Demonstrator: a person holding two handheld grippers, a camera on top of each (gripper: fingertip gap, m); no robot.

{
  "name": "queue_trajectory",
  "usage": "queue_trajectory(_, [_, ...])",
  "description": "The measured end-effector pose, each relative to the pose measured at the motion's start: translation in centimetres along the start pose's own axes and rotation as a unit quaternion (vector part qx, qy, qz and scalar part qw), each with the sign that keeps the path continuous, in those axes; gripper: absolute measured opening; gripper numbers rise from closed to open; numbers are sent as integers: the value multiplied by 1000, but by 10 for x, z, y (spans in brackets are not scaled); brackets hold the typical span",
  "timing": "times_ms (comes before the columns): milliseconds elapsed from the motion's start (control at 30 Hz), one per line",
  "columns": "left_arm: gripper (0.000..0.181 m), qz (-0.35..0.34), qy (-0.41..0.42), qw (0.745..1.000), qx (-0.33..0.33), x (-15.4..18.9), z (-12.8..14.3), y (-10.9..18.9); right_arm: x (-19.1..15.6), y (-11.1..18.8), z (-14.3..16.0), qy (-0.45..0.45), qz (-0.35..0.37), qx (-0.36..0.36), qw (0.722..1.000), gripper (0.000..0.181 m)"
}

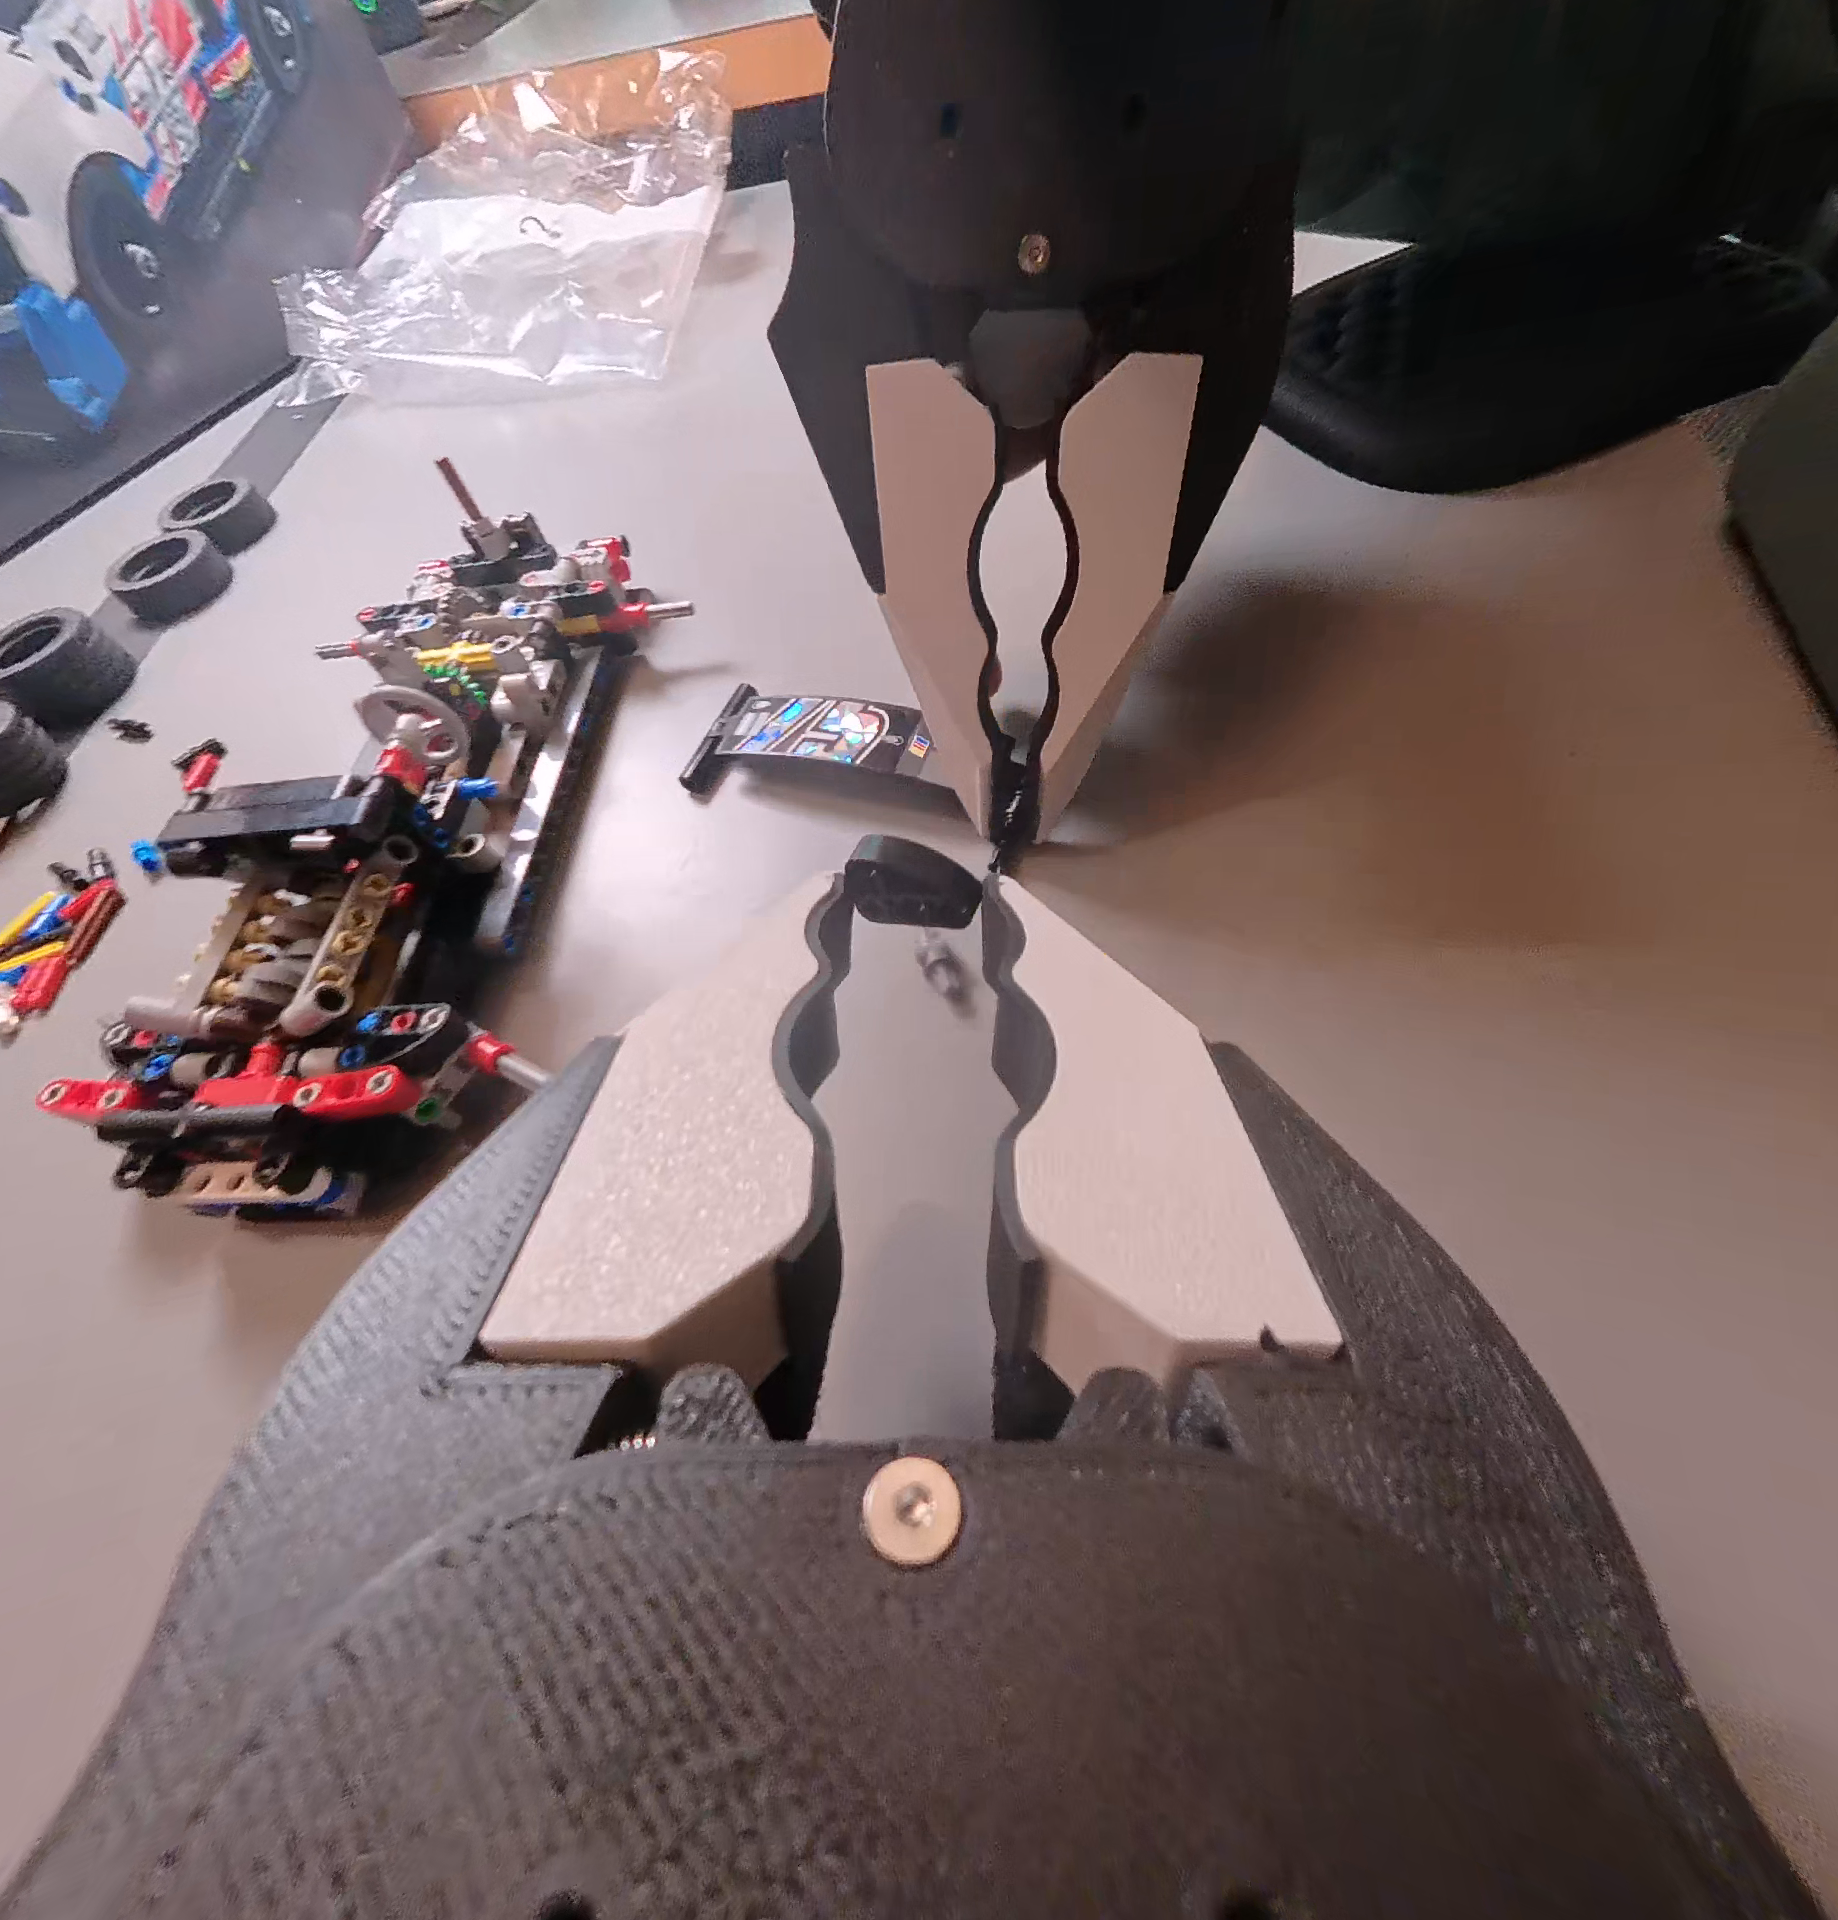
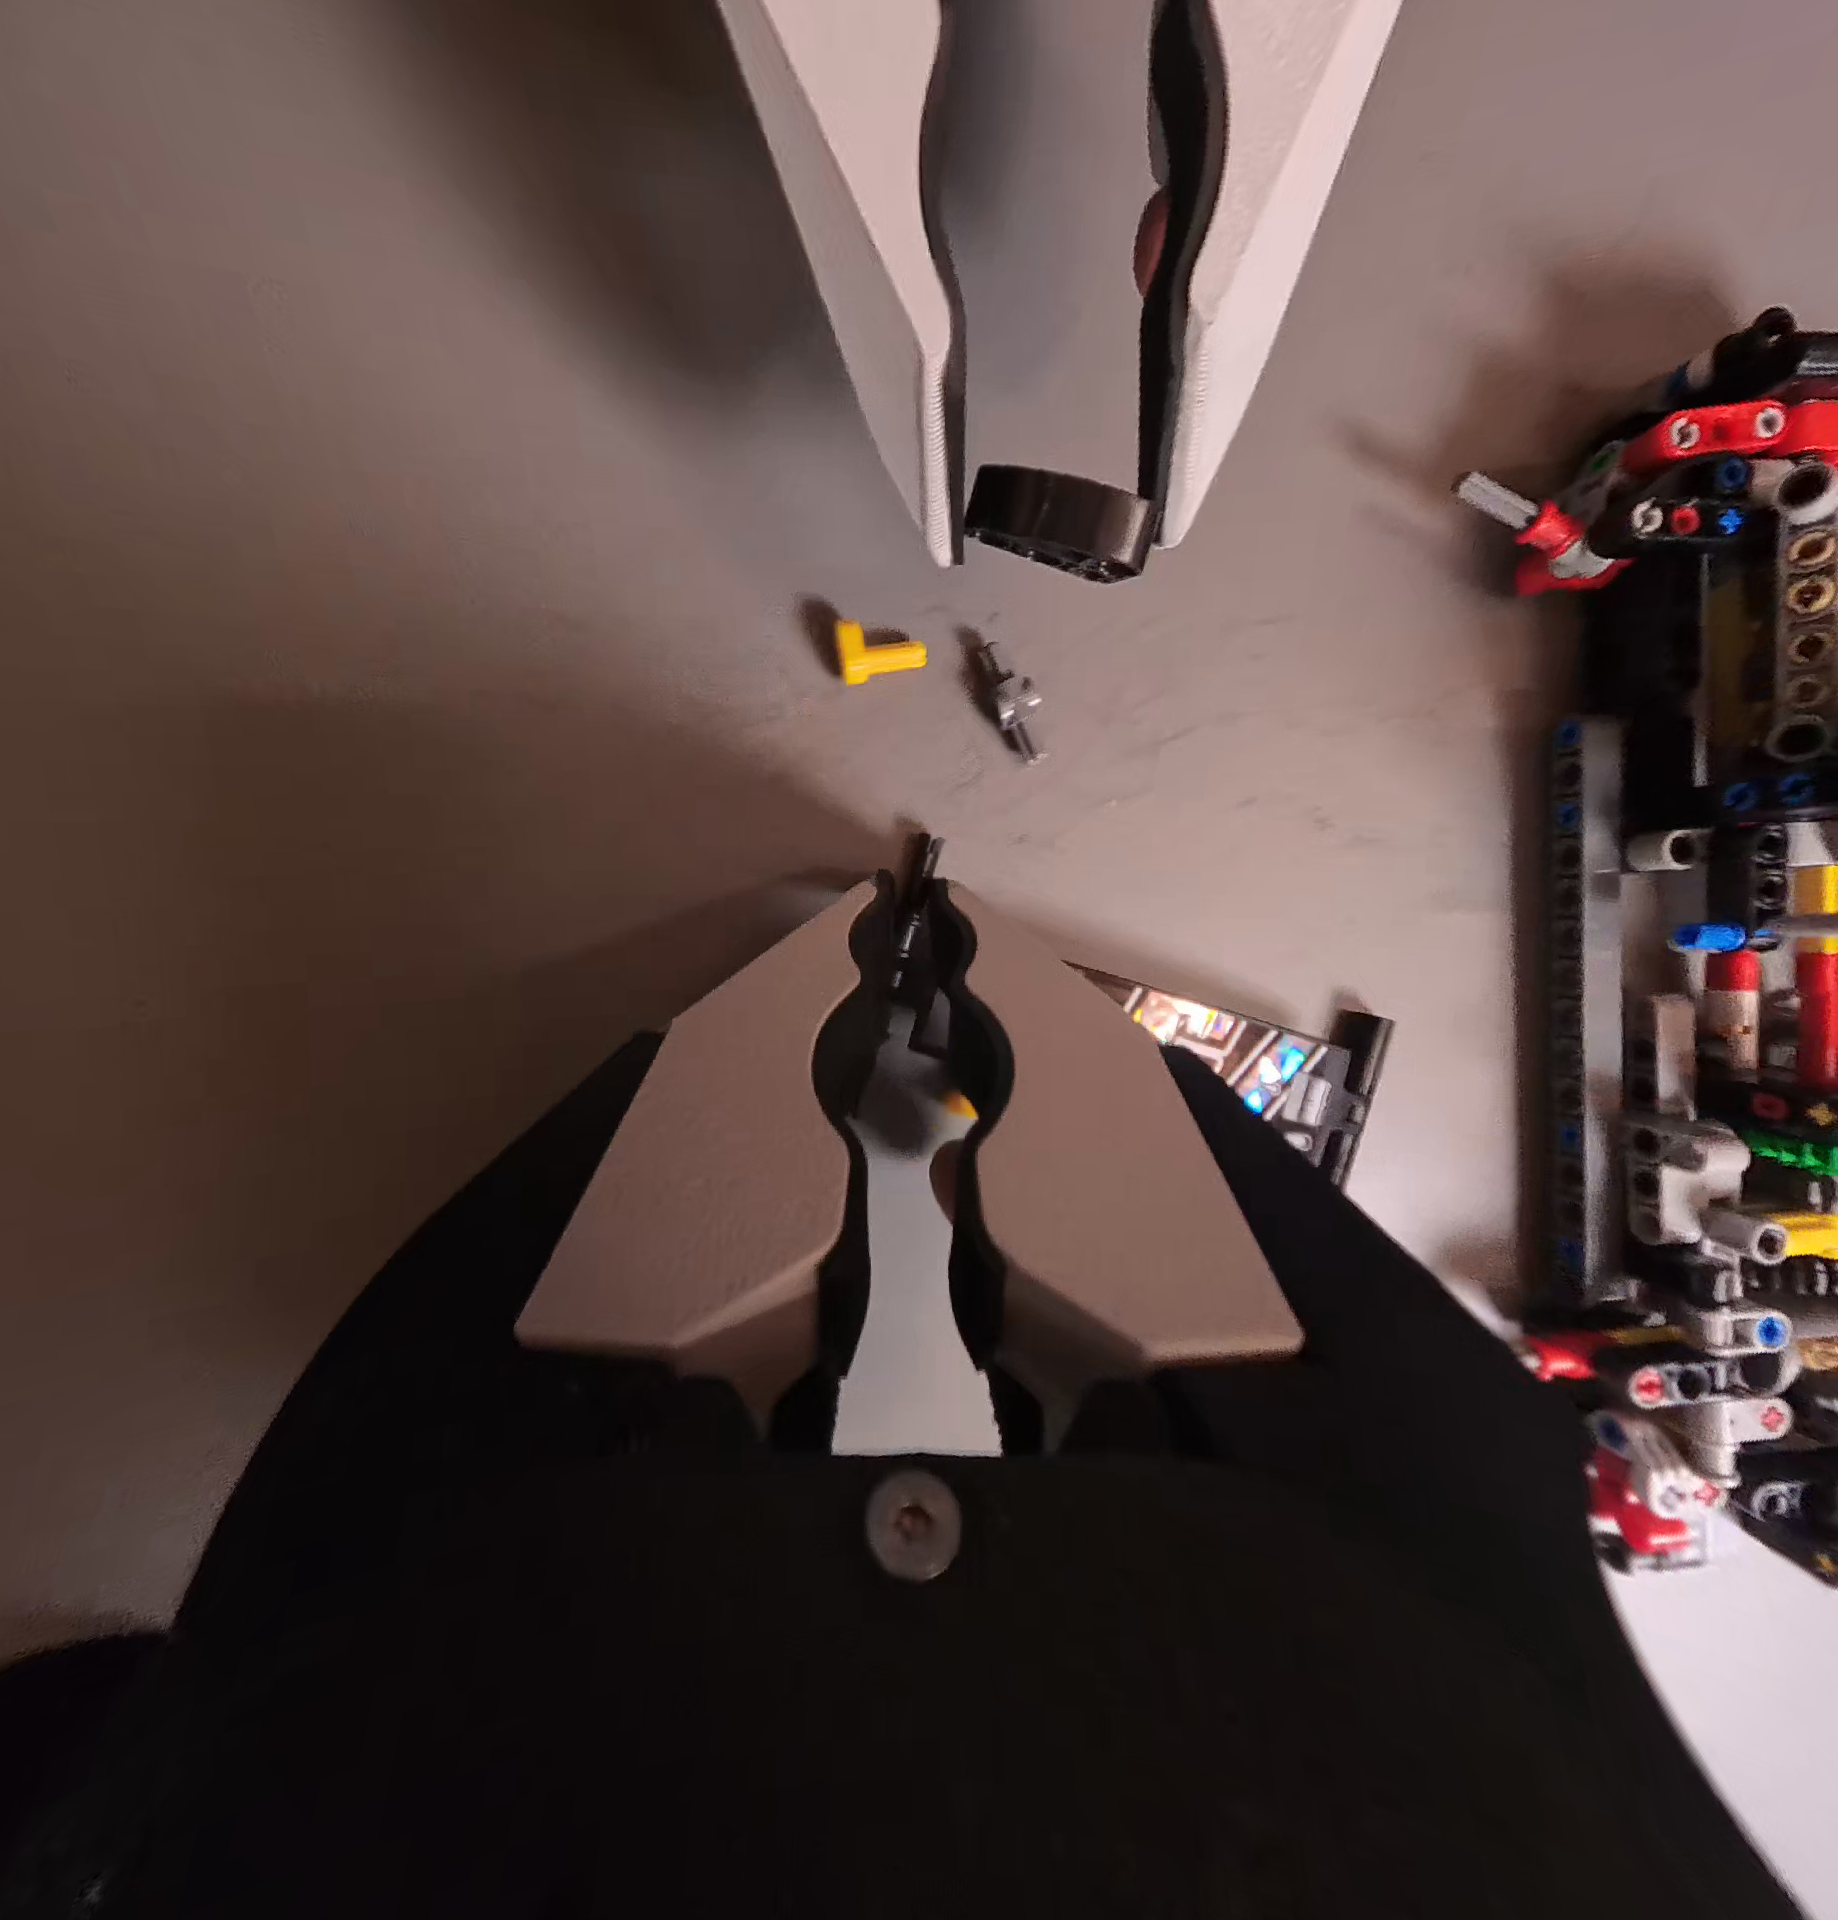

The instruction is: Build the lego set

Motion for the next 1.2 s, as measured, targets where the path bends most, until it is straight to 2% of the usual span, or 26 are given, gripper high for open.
queue_trajectory(33, [23,8,0,1000,1,3,-1,-2,-4,1,3,4,3,9,1000,2])
queue_trajectory(200, [22,39,-2,999,2,18,-5,-9,-17,2,16,7,14,43,999,1])
queue_trajectory(367, [23,46,5,999,6,23,-7,-12,-21,2,16,21,26,74,997,0])
queue_trajectory(700, [23,72,112,989,69,13,-15,-6,-21,39,2,-3,50,242,969,0])
queue_trajectory(1000, [23,84,126,986,64,14,-15,-9,-21,33,-1,-21,44,244,969,0])
queue_trajectory(1200, [23,71,84,993,31,19,-13,-12,-21,31,0,-25,45,231,971,0])
Point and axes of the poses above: each gripper's, where its closed fingertips meet, y back along the fingers, z out of its underside, x = y × z across the jaws, the point moved 9 cm from there along y, back along the fingers, and after that the axes turned 14 degrees about -z, right-handed, at the moved point
